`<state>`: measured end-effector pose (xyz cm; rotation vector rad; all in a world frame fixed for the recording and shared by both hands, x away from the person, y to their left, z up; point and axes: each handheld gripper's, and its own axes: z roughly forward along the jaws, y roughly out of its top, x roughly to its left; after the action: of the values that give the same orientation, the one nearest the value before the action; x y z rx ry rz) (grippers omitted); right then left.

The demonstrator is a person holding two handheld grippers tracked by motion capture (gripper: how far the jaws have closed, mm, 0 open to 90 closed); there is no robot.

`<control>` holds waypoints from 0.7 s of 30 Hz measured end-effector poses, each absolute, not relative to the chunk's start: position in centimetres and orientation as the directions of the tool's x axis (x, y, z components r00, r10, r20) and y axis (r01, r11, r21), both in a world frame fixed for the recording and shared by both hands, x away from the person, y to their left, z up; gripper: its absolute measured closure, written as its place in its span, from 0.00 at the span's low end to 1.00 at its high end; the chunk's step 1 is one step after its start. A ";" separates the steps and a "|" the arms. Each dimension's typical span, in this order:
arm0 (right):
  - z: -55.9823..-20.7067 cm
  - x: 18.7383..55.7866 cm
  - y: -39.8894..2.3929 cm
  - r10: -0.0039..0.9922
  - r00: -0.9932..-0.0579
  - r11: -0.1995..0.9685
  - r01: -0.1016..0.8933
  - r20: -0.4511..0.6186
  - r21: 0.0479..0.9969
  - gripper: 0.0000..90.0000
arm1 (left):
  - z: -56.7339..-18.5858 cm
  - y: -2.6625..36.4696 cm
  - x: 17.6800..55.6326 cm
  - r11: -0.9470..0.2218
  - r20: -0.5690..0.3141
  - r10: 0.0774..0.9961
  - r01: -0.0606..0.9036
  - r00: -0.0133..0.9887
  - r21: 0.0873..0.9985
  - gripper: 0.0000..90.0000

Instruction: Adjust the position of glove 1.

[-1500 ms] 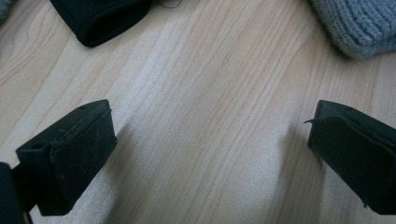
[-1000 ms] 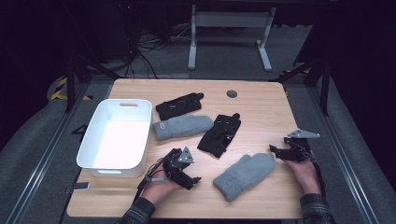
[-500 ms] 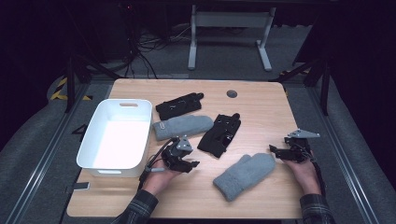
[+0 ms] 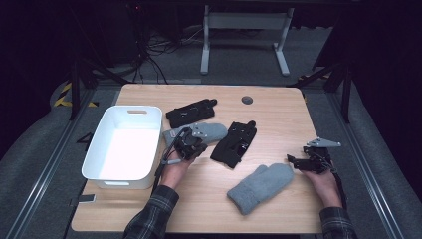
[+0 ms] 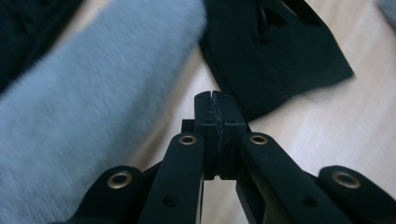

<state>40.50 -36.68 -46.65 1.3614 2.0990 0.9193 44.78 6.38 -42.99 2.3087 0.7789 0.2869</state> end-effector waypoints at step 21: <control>-46.6 40.5 -36.7 0.919 -0.394 0.281 0.602 -0.028 0.747 0.23 | -44.5 2.0 51.6 -0.642 0.001 0.603 0.484 0.798 0.594 1.00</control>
<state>40.50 -36.68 -46.65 1.3637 2.0975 0.9189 51.63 2.03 -44.45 2.3946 0.8024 0.2657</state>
